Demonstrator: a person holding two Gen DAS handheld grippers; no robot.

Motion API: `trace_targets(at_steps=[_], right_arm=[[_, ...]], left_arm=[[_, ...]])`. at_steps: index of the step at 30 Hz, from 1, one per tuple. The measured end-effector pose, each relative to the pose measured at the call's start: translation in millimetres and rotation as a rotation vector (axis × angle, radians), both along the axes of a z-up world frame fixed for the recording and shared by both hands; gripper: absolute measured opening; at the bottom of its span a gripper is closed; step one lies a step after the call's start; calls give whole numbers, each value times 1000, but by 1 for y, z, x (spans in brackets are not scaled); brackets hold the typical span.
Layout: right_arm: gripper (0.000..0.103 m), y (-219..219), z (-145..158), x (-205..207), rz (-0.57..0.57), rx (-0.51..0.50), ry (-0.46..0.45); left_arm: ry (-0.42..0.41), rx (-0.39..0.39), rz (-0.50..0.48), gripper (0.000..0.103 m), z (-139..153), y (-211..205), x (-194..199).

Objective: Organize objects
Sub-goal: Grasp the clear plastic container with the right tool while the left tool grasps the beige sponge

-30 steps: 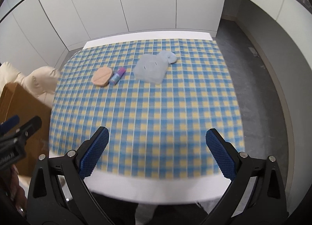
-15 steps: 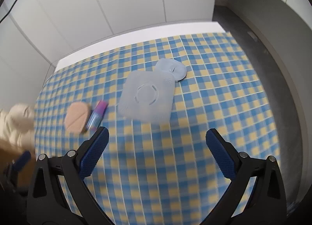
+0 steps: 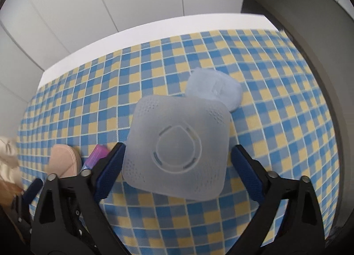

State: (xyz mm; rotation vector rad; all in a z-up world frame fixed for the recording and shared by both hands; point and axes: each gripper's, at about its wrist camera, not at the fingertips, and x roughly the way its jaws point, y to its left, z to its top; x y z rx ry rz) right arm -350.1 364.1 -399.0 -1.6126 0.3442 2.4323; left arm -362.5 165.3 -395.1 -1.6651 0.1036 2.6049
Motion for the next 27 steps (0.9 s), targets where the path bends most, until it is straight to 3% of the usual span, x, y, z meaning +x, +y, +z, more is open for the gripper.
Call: trace_targets(at_steps=[8,9,11,15,18,27], right_arm=[[92,-11,-6,5,66,92,25],[86,-11,-6,6,72,98,29],[86,-10,-5,7,96,90,29],[86,3,-2,17,106,66,35],[86,8,1,21,120,80,30],[86,22,11,19,126,96,40]], left_arm=[[23,8,11,103,-4,5,-16],[36,-7,7,102,-3,8,-17],[56,-19,-5,95,-1,13,-14],[66,21,-52,60,5,21,-10],[76,-13,-50,58,6,27,-12],[60,-9,-29,54,11,22,-8]])
